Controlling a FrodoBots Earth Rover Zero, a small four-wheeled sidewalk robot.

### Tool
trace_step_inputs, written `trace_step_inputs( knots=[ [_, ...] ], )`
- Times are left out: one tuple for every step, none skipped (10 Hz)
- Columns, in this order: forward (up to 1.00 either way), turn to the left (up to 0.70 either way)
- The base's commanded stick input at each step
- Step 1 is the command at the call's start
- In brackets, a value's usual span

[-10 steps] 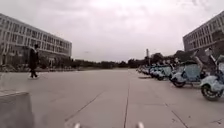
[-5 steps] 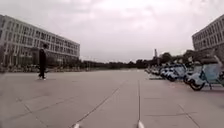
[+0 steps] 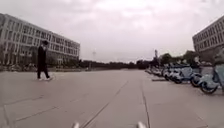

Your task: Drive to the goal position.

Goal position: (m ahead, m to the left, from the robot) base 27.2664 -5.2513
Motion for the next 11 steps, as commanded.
trace_step_inputs(
  knots=[
    [0.85,0.00],
    [0.85,0.00],
    [0.85,0.14],
    [0.85,0.30],
    [0.85,0.26],
    [0.85,0.10],
    [0.85,0.03],
    [0.85,0.00],
    [0.85,0.00],
    [0.85,0.00],
    [0.85,0.00]
  ],
)
